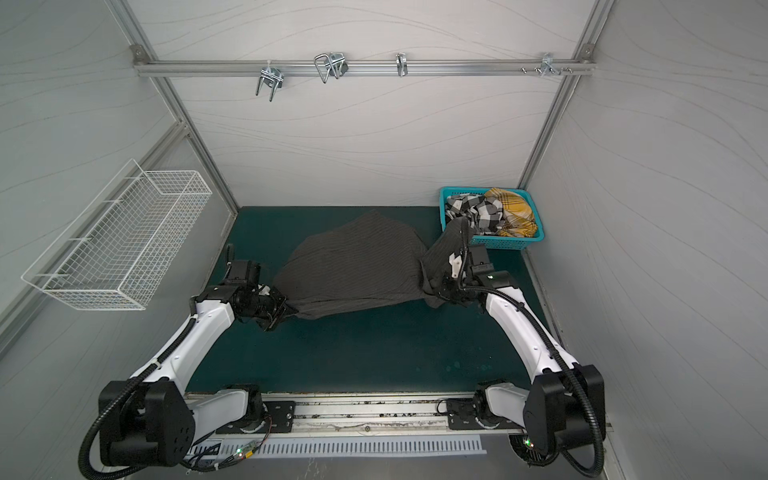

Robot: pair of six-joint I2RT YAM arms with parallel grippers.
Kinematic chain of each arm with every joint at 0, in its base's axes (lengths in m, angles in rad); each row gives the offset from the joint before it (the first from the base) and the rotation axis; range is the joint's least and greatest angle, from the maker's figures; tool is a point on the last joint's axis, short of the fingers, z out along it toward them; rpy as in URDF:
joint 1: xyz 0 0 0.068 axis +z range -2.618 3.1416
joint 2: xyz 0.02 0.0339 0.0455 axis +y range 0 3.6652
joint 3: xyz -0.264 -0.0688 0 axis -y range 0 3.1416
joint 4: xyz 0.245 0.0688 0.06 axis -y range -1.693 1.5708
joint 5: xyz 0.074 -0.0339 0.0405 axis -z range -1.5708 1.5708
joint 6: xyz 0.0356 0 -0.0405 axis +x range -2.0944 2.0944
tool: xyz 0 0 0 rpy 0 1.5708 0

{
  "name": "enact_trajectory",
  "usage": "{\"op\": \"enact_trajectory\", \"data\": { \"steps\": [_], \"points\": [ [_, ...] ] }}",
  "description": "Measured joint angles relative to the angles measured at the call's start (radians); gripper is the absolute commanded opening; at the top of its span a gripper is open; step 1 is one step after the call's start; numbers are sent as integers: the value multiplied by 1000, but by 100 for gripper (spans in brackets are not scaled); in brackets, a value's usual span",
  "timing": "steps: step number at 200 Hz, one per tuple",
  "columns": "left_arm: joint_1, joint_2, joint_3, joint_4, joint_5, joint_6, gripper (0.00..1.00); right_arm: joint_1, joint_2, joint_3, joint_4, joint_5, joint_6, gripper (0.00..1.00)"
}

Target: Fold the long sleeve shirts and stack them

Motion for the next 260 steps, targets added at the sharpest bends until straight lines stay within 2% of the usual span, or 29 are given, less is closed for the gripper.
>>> {"op": "enact_trajectory", "data": {
  "steps": [12,20,29,47,53,64,69,100,119,136,162,200,260],
  "points": [
    [0,48,4,42,5,10,0,3,10,2,6,5,-8,0],
    [0,92,19,61,5,18,16,8,23,6,8,10,-14,0],
    [0,140,42,81,4,32,32,14,48,13,8,15,-18,13],
    [-2,207,93,95,-5,47,49,42,119,24,7,39,-28,45],
    [-3,212,104,97,-10,53,64,55,138,24,6,49,-29,54],
    [-8,195,108,92,-31,65,81,79,158,11,3,76,-33,59],
    [-11,178,104,85,-42,66,85,88,158,0,3,82,-33,59],
    [-32,-50,-1,34,-94,64,76,113,150,-74,-3,119,-16,59],
    [-39,-190,-112,0,-97,50,76,113,150,-84,-17,134,-13,57],
    [-40,-240,-197,-7,-84,38,76,113,150,-84,-14,143,-12,53],
    [-40,-172,-203,18,-47,18,76,113,150,-84,-14,150,-13,50],
    [-42,-32,-90,128,-22,-40,77,113,150,-84,-15,154,-11,49],
    [-70,128,-40,220,-31,-92,60,113,135,-84,-25,161,1,56]
  ]
}}
